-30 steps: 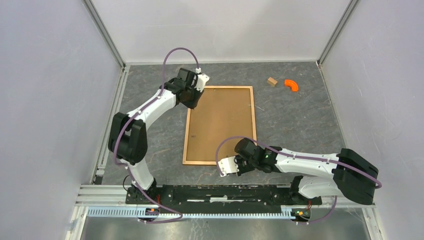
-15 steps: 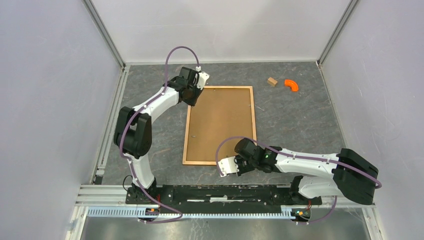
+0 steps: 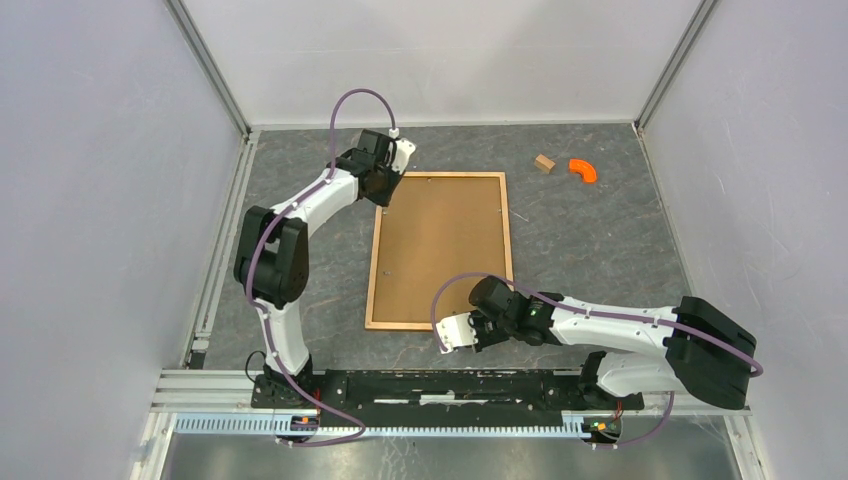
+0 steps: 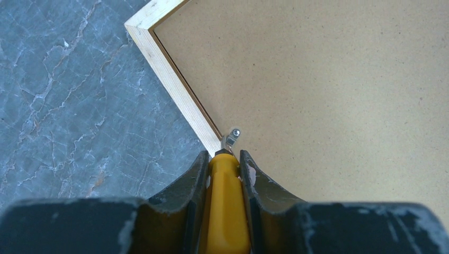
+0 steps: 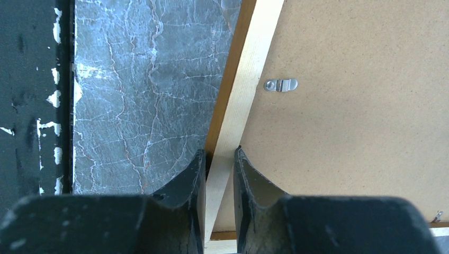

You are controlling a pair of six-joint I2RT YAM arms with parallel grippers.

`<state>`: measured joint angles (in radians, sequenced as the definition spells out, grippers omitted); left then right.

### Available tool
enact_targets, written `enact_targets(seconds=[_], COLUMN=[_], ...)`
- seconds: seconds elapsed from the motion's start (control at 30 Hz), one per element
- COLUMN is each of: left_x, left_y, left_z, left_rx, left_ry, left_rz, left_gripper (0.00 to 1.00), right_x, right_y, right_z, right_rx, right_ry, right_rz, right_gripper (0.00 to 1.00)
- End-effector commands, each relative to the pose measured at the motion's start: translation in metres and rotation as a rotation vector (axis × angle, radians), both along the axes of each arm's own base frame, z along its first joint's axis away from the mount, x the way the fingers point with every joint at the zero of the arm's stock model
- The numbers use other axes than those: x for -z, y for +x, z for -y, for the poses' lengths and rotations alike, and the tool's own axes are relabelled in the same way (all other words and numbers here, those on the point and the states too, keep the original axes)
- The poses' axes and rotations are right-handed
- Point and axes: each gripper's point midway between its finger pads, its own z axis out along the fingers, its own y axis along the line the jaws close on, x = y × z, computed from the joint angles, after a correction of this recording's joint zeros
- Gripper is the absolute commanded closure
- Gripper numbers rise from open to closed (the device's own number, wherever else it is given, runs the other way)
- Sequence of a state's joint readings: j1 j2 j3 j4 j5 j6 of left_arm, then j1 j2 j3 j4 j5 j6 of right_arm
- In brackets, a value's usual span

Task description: Take the photo out of the frame

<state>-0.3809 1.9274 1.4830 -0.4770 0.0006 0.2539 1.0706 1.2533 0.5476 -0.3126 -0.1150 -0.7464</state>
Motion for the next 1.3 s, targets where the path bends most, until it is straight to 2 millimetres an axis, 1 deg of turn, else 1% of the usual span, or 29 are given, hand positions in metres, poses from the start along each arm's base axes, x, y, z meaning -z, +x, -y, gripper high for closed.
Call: enact_targets(seconds=[0.0,0.1,0.2,0.4,0.73,0.8,0.97,1.07,1.27], left_x=[-0.020,-0.017,-0.015,-0.009,-0.002,-0.002,-0.002,-0.004,0.001], left_y=[0.024,0.025,0.022,0.010,-0.012,-0.016,-0.030,-0.034,-0.036], left_z=[0.006,0.005,0.004,-0.002,-0.005,-0.004,0.010,0.015,0.021], left_rx=[-0.019,-0.021,-0.014,-0.003,0.020,0.027,0.065,0.076,0.079], left_ry=[-0.034,-0.022,-0.016,0.008,0.027,0.028,-0.003,-0.023,-0.037], left_rz=[0.074,0.064,0.055,0.029,-0.015,-0.019,-0.049,-0.053,-0.070], left_gripper=[0.98,0.98,0.98,0.98,0.98,0.98,0.98,0.98,0.98], right_x=[0.023,0.024,0.023,0.023,0.022,0.022,0.022,0.021,0.021], right_y=[-0.034,-0.033,-0.033,-0.033,-0.033,-0.033,-0.033,-0.033,-0.033], right_z=[0.015,0.016,0.016,0.015,0.014,0.014,0.013,0.013,0.013], right_rx=[-0.080,-0.078,-0.078,-0.077,-0.079,-0.078,-0.078,-0.079,-0.079], right_ry=[-0.078,-0.081,-0.079,-0.079,-0.075,-0.073,-0.072,-0.069,-0.070], right_rz=[-0.143,-0.142,-0.141,-0.142,-0.143,-0.143,-0.142,-0.143,-0.143], right_gripper=[1.00,1.00,1.00,1.00,1.00,1.00,1.00,1.00,1.00])
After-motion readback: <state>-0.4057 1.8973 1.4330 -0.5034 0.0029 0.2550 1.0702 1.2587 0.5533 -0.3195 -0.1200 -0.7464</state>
